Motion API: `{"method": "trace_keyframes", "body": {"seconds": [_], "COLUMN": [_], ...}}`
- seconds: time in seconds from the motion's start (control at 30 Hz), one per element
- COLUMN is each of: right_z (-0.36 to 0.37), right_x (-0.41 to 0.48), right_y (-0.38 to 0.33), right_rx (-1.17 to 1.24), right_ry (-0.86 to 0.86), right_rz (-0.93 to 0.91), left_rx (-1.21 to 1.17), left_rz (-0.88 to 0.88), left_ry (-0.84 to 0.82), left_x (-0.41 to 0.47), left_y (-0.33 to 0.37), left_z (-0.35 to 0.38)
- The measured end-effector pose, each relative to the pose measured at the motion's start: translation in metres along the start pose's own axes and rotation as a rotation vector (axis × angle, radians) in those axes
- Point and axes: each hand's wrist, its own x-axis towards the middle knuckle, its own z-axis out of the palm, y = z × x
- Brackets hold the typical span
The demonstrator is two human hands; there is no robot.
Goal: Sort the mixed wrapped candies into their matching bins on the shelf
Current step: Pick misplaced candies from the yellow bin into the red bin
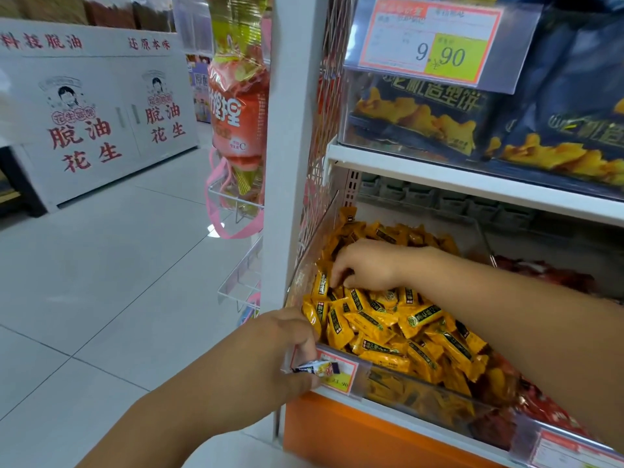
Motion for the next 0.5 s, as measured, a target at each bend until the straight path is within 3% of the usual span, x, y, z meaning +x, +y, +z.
{"method": "trace_keyframes", "body": {"seconds": [0.23, 0.5], "right_z": [0.008, 0.019], "right_x": [0.016, 0.016], "right_y": [0.012, 0.009], "right_rx": [-0.260, -0.235], "right_ry": [-0.236, -0.132], "right_rz": [0.083, 0.069], "left_rx": [0.013, -0.031], "left_rz": [-0.034, -0.043], "left_ry": [0.010, 0.035], "left_x": [0.004, 0.004], "left_y": [0.002, 0.003], "left_z": [-0.003, -0.006]}}
